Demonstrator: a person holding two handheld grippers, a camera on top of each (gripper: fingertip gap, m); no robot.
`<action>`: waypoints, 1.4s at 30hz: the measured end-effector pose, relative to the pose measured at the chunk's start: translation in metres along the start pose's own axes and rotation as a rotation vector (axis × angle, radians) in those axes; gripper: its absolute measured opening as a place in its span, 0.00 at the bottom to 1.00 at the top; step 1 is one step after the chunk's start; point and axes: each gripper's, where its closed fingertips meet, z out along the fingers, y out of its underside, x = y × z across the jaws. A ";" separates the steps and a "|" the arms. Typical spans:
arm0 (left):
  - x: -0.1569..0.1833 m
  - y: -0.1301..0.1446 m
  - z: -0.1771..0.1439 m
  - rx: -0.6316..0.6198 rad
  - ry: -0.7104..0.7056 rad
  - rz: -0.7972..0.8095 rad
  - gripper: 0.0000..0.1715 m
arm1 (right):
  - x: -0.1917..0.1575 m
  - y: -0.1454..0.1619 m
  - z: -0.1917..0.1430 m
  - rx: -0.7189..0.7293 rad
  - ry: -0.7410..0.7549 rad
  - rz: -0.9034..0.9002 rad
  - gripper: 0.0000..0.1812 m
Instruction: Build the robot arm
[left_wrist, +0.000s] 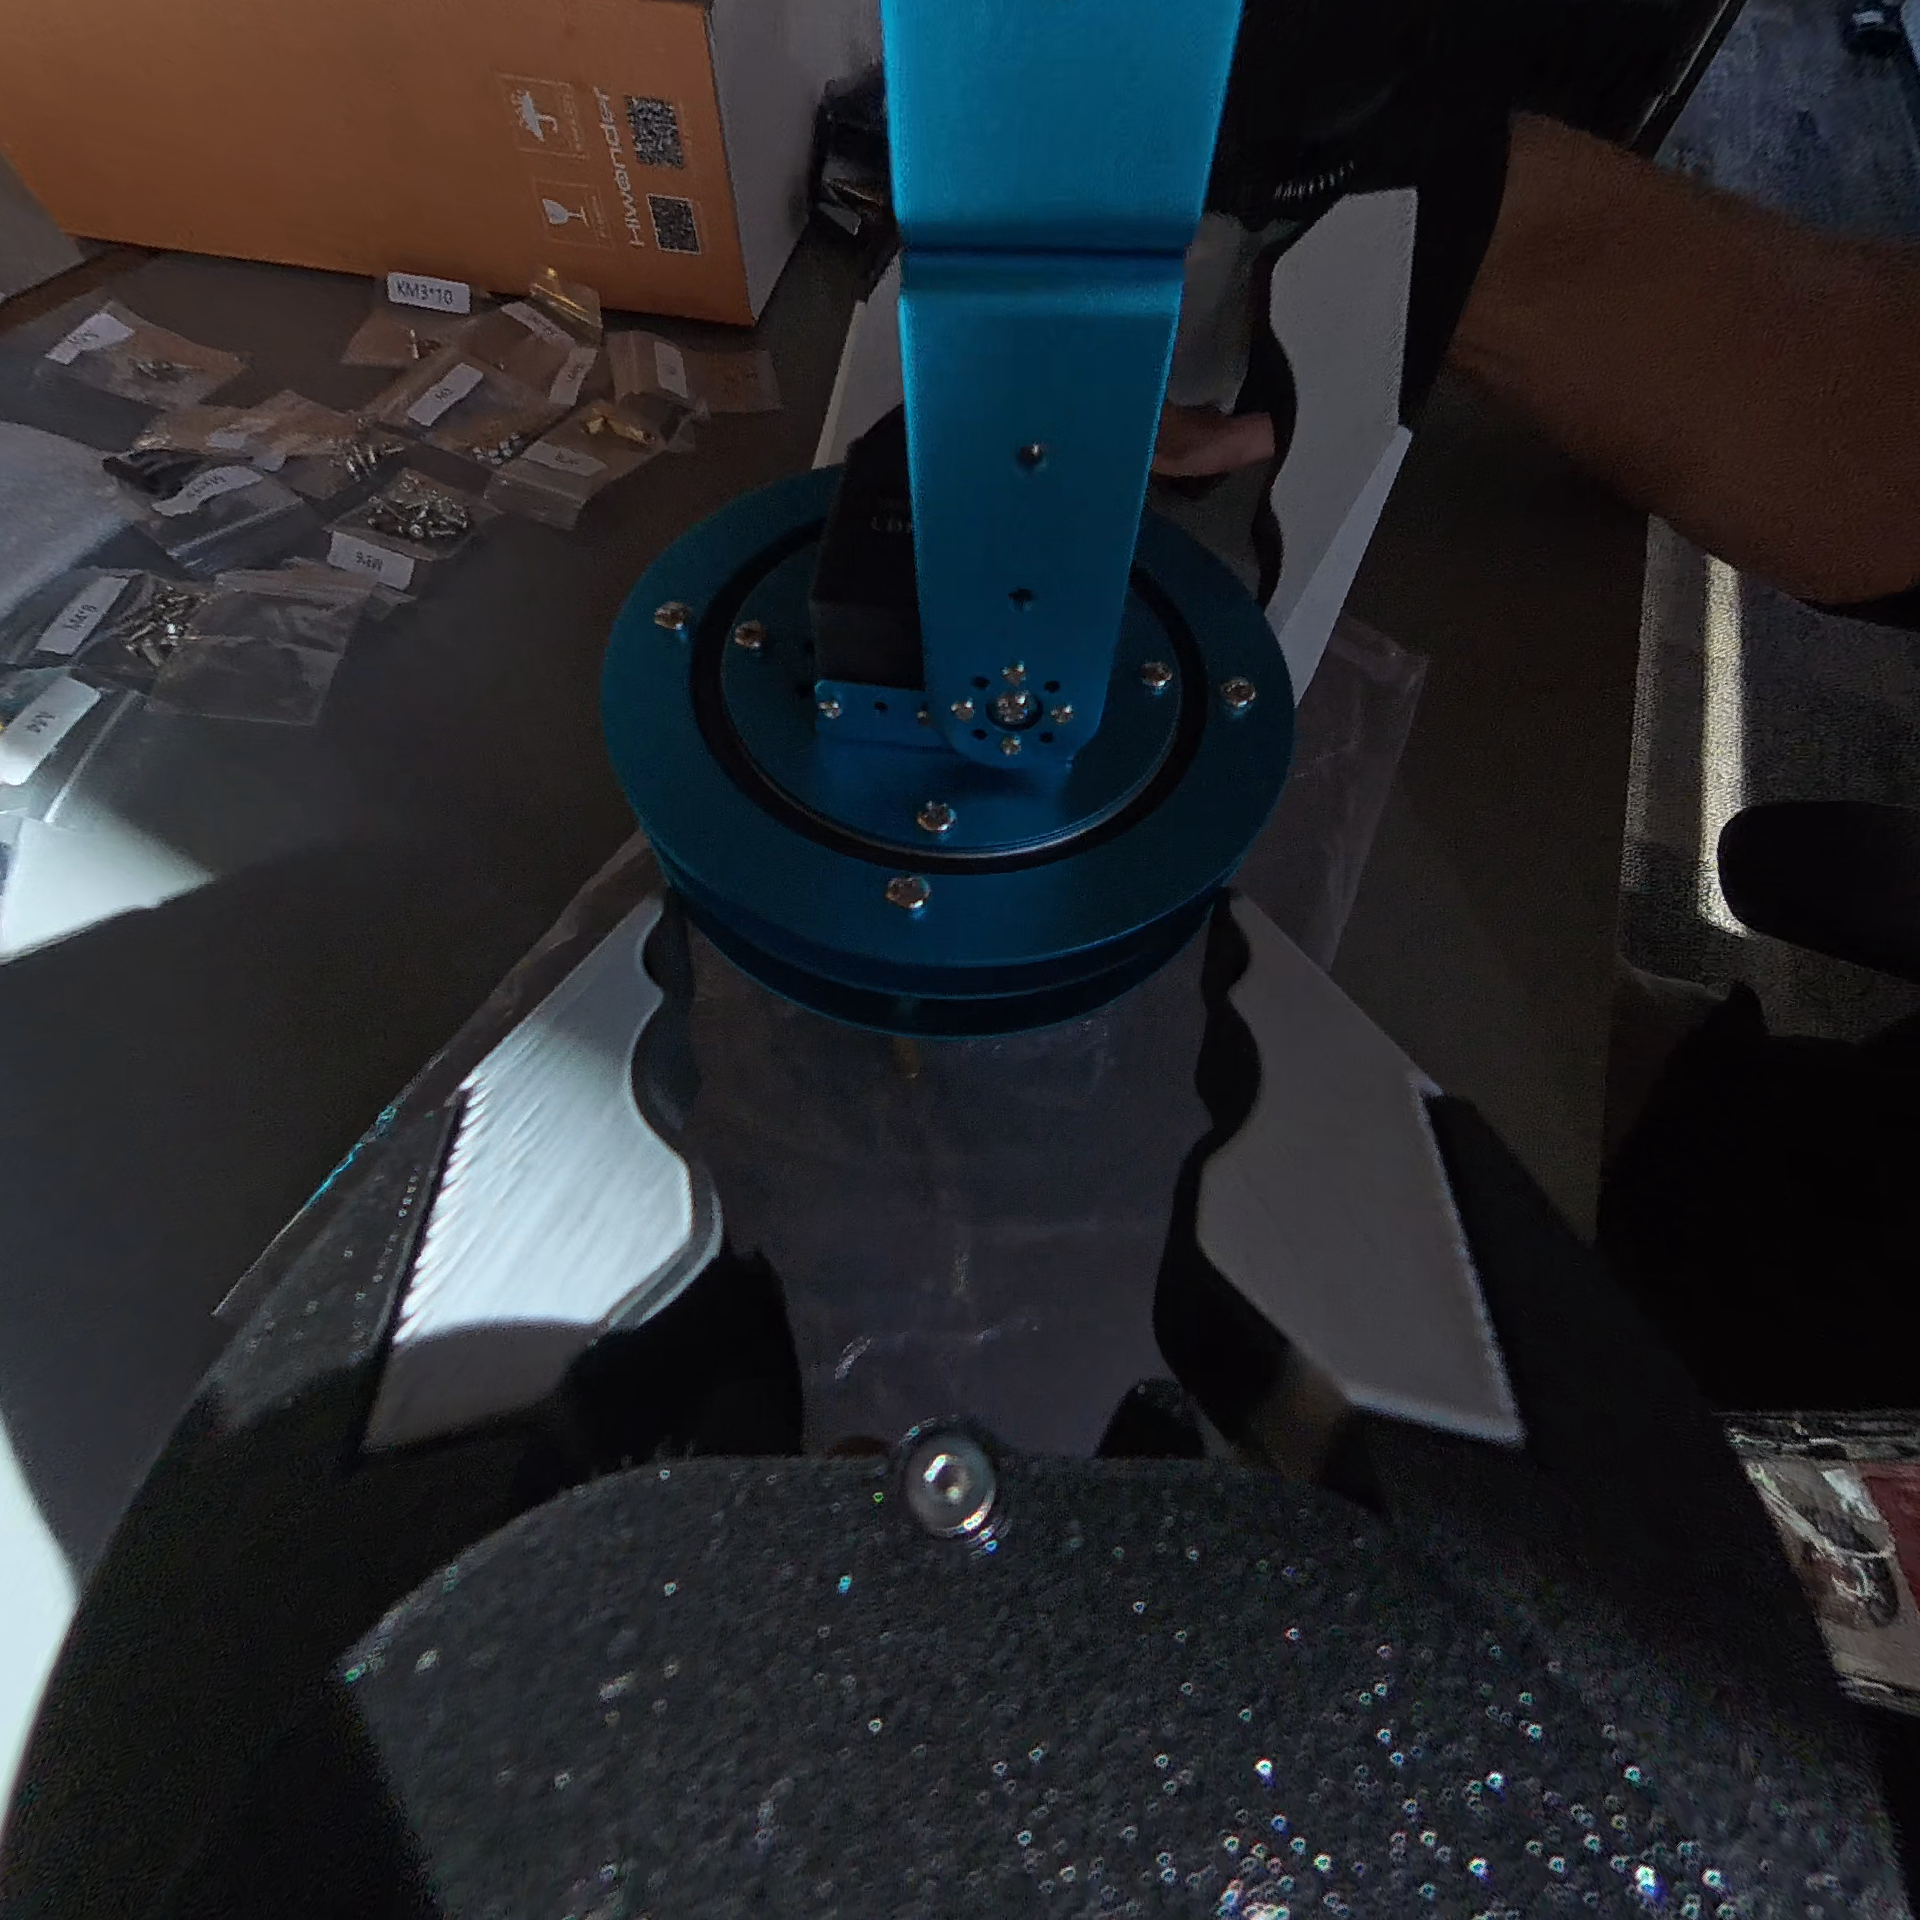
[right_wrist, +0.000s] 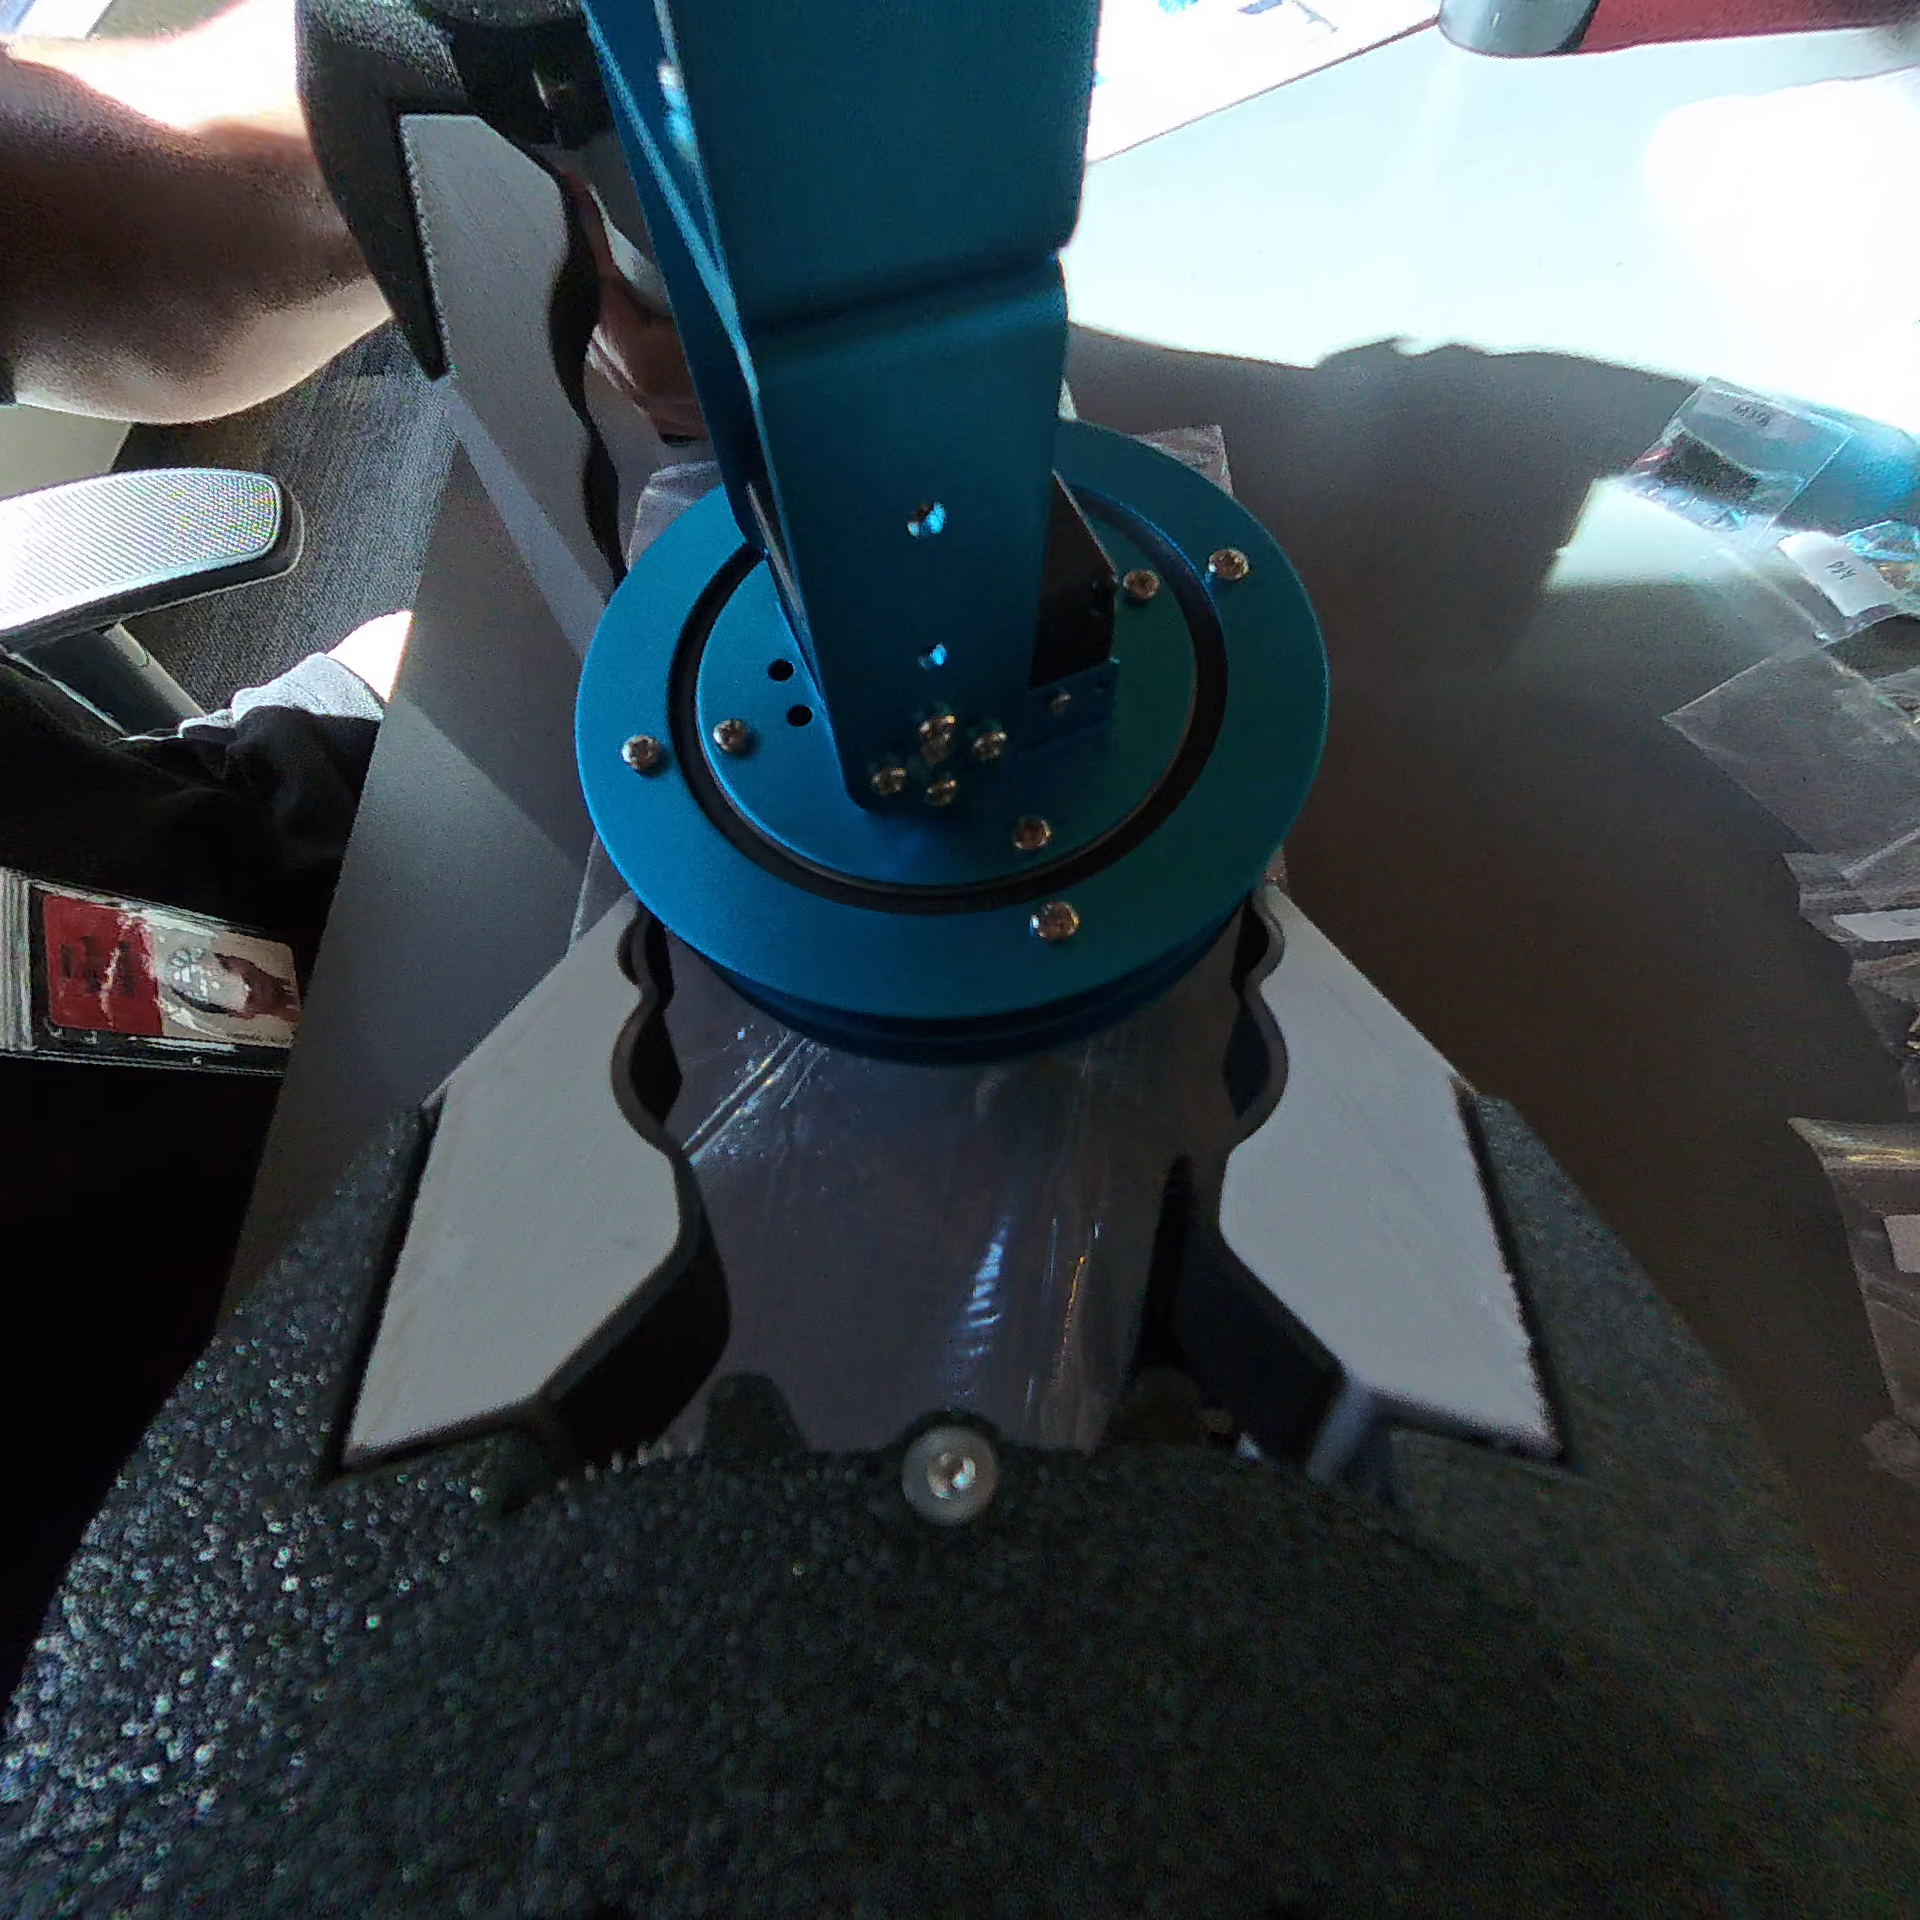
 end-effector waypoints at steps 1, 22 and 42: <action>0.001 0.000 0.000 -0.005 -0.005 0.004 0.60 | -0.001 0.000 0.000 -0.007 -0.002 0.001 0.60; -0.026 0.025 -0.064 -0.003 -0.084 -0.006 0.55 | -0.006 -0.043 0.059 -0.039 -0.076 0.012 0.59; -0.066 0.224 -0.451 0.320 -1.324 -0.735 0.41 | -0.032 -0.012 -0.078 0.330 0.771 0.335 0.45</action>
